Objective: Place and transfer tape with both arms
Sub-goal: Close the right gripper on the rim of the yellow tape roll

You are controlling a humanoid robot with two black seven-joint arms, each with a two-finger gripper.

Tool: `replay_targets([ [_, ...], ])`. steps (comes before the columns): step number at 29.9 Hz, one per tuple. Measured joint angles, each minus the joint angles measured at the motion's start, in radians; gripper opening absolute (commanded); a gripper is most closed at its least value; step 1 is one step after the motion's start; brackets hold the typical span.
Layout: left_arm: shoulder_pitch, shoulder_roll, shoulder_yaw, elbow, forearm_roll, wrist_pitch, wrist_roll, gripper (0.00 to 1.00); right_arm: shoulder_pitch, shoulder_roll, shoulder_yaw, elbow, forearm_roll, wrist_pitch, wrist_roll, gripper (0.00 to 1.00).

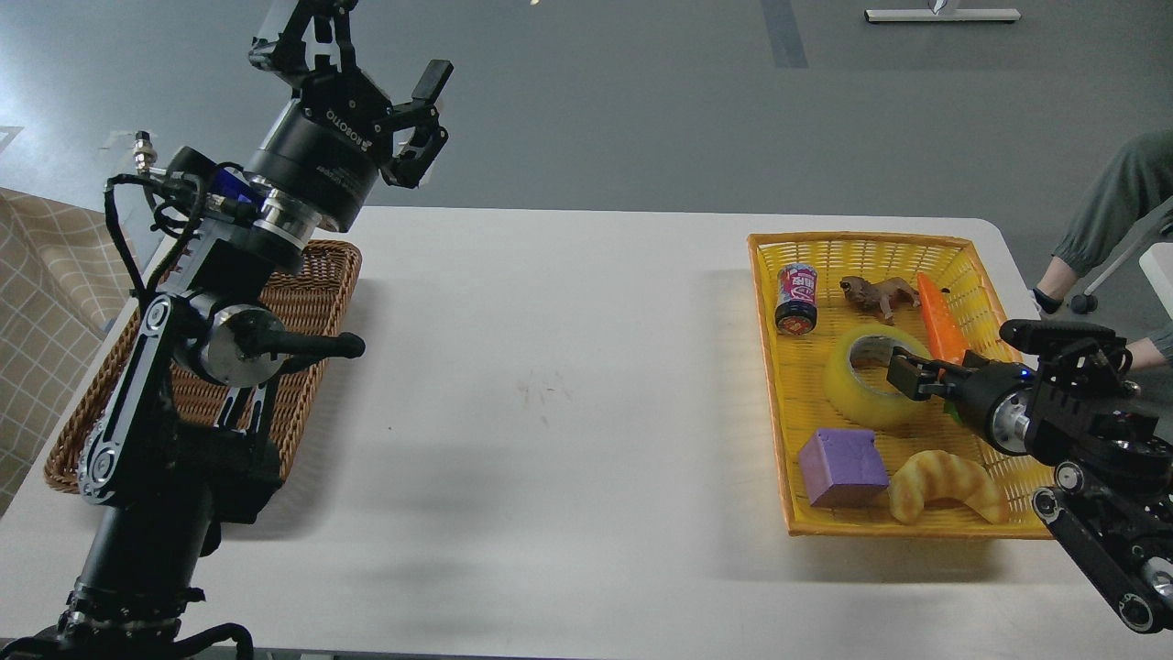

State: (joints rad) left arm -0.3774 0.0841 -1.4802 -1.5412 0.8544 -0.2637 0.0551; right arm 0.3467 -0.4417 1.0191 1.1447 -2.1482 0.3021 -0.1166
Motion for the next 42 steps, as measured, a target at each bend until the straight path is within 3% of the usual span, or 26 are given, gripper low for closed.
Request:
replay_targets([
  [10,-0.004,-0.007,0.000,-0.002,0.001,-0.006,0.000,0.98,0.001,0.006,-0.013,-0.002,-0.002,-0.014,0.007,0.59],
  [13,-0.004,-0.004,0.000,-0.002,0.002,-0.006,-0.001,0.98,0.004,0.006,-0.014,-0.002,-0.001,-0.015,0.021,0.49],
  [18,-0.005,0.002,0.000,-0.002,0.002,-0.006,-0.001,0.98,0.004,0.004,-0.014,0.000,-0.001,-0.017,0.042,0.43],
  [27,-0.005,0.002,0.000,-0.002,0.002,-0.004,0.000,0.98,-0.002,-0.007,-0.014,0.003,-0.003,-0.026,0.073,0.42],
  [42,-0.003,0.010,-0.002,-0.002,0.002,0.003,0.000,0.98,-0.014,-0.027,-0.016,0.010,-0.002,-0.021,0.075,0.16],
])
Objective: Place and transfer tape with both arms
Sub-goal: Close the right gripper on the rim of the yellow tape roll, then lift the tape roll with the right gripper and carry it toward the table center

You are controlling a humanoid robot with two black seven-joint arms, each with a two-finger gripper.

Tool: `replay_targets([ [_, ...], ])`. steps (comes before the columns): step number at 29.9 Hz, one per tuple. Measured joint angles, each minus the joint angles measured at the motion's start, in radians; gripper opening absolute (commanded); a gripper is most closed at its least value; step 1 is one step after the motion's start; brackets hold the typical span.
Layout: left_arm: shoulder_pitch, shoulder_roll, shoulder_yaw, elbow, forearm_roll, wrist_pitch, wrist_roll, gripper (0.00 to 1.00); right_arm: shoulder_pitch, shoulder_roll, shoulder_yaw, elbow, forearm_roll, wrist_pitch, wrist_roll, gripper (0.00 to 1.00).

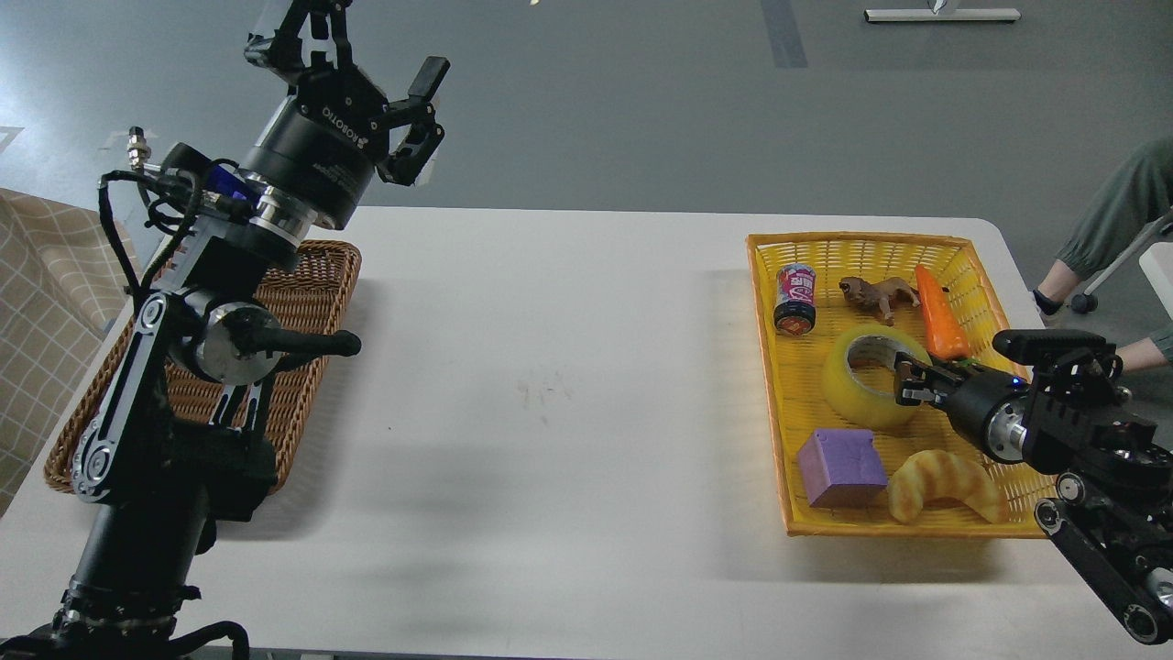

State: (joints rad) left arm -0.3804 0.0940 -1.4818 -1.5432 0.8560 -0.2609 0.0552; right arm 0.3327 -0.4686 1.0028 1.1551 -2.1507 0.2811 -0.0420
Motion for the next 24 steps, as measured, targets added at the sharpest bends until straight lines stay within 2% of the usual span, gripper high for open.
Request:
replay_targets([
  [6,0.000,-0.002,0.000,0.000,0.000,0.002,0.000,0.98,0.000,-0.023,0.001,0.000,0.002,0.001,-0.002,0.08],
  [18,-0.001,-0.001,0.000,0.000,0.000,0.002,0.000,0.98,0.007,-0.024,0.036,0.020,0.016,-0.002,-0.003,0.06],
  [24,-0.002,-0.005,0.000,0.000,0.000,0.002,0.000,0.98,0.027,-0.024,0.055,0.087,0.018,-0.009,-0.007,0.06],
])
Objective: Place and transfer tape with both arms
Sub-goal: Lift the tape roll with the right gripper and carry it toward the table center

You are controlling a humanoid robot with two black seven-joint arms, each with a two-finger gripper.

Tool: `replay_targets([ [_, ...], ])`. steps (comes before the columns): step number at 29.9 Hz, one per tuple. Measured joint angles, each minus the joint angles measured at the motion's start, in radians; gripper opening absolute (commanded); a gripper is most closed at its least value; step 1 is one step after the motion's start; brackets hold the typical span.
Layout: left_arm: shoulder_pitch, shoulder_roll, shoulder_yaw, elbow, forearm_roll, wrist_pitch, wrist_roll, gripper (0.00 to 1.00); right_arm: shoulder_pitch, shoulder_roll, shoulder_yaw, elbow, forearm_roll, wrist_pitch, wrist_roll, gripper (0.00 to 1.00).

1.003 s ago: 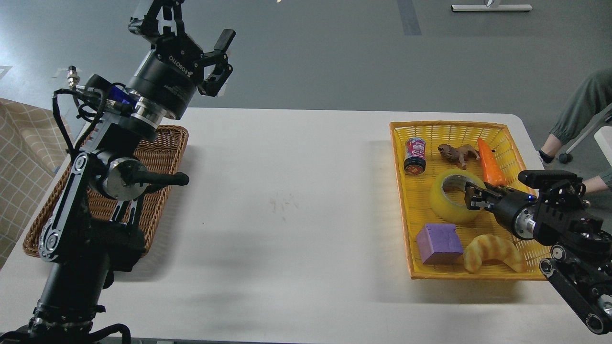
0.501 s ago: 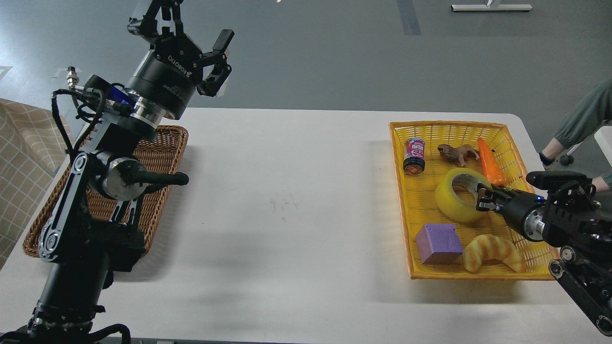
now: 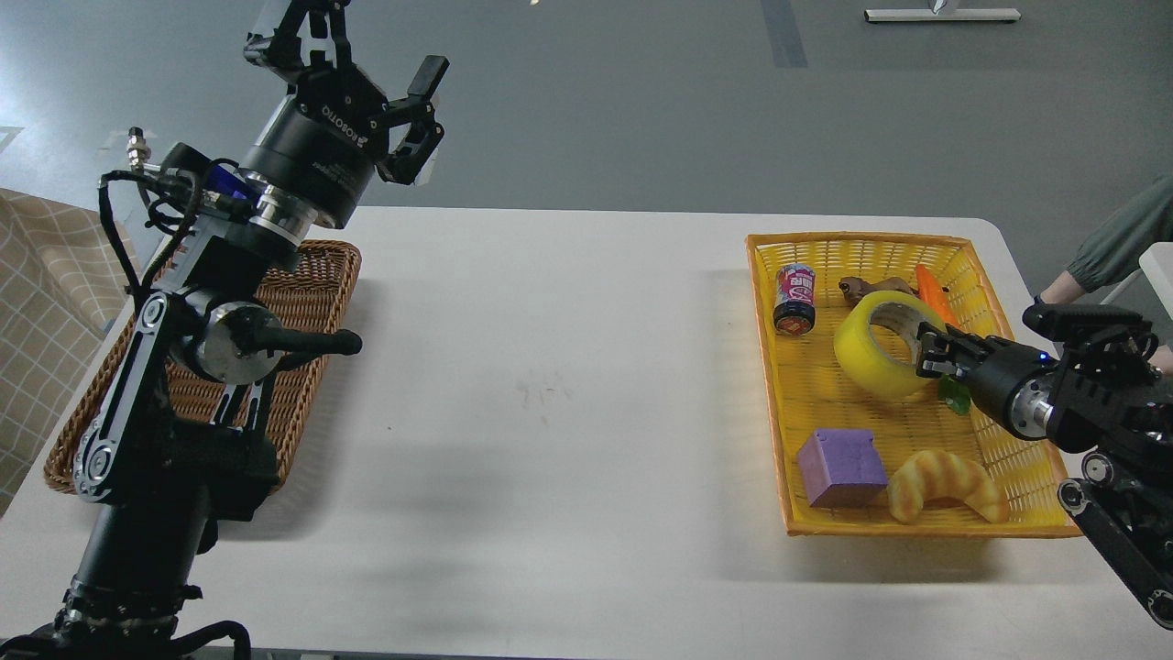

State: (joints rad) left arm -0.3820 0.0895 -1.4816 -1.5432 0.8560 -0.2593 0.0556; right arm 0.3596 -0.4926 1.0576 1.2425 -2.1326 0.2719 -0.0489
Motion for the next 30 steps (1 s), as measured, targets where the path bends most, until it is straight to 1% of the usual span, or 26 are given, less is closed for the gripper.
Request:
replay_targets([
  [4,0.000,-0.002,0.000,0.000,0.000,0.000,0.000,0.98,0.046,0.000,0.001,0.054,0.000,0.006,-0.002,0.06],
  [8,0.000,-0.004,0.001,0.000,0.000,0.000,0.000,0.98,0.131,0.013,-0.024,0.069,0.000,0.015,-0.003,0.07],
  [13,0.000,0.002,0.001,0.000,0.000,0.000,0.000,0.98,0.284,0.057,-0.142,0.048,0.001,0.066,-0.003,0.07],
  [17,0.000,0.003,-0.001,-0.003,0.001,0.001,0.001,0.98,0.368,0.136,-0.211,0.000,0.003,0.100,-0.002,0.07],
  [21,0.001,0.007,-0.002,-0.010,0.001,0.001,0.001,0.98,0.425,0.254,-0.241,-0.058,0.002,0.110,-0.002,0.07],
  [26,0.003,0.014,-0.003,-0.010,0.001,0.000,0.001,0.98,0.448,0.365,-0.285,-0.108,-0.002,0.111,-0.006,0.06],
  [30,0.003,0.014,-0.002,-0.011,0.000,0.000,0.001,0.98,0.450,0.449,-0.312,-0.180,-0.003,0.108,-0.007,0.06],
])
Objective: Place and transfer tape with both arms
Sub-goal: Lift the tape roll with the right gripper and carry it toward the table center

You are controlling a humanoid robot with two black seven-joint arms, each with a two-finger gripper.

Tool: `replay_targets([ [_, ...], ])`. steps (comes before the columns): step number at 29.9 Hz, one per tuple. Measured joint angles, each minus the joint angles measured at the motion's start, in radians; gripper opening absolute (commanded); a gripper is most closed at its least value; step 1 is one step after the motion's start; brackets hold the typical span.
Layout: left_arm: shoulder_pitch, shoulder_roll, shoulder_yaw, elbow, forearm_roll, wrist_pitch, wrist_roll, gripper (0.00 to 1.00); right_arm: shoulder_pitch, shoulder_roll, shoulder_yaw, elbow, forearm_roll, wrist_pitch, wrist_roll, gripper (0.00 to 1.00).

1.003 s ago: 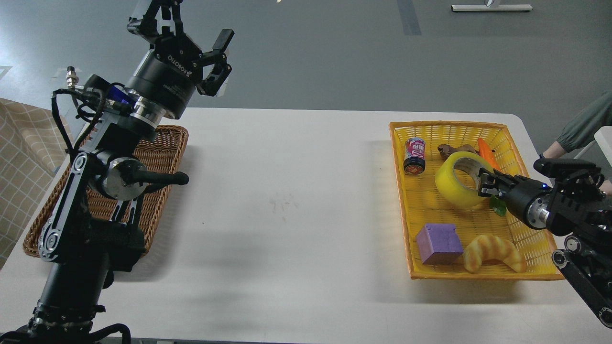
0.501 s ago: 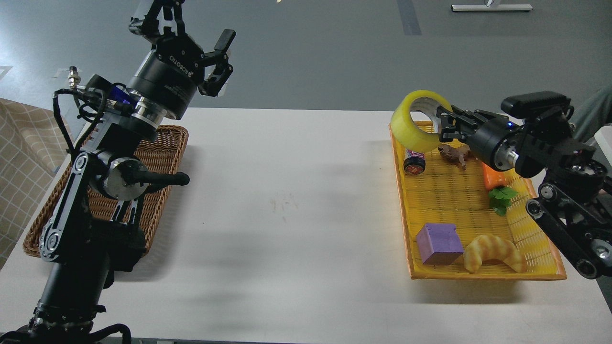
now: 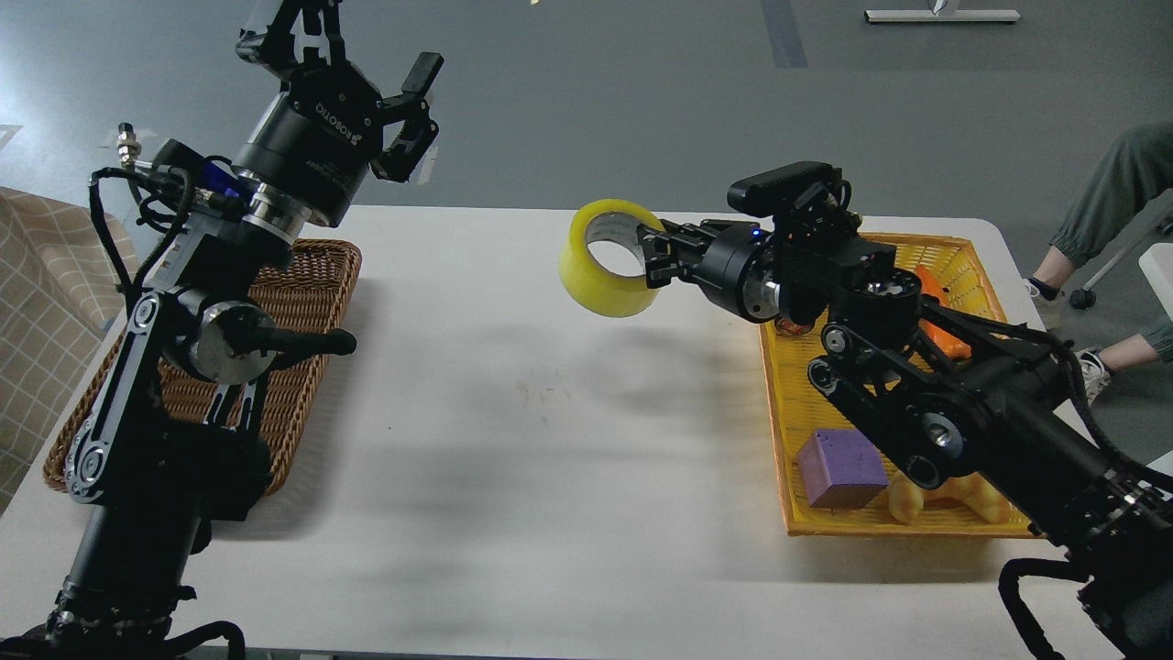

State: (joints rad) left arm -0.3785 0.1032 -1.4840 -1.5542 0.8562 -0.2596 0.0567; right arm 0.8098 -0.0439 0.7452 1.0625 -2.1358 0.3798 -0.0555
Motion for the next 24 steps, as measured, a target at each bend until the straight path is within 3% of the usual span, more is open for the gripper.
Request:
replay_targets([
  [24,0.017,0.030,-0.009,-0.004,-0.001,-0.001,-0.002,0.98,-0.116,0.044,-0.056,-0.035,0.004,-0.020,-0.017,0.07],
])
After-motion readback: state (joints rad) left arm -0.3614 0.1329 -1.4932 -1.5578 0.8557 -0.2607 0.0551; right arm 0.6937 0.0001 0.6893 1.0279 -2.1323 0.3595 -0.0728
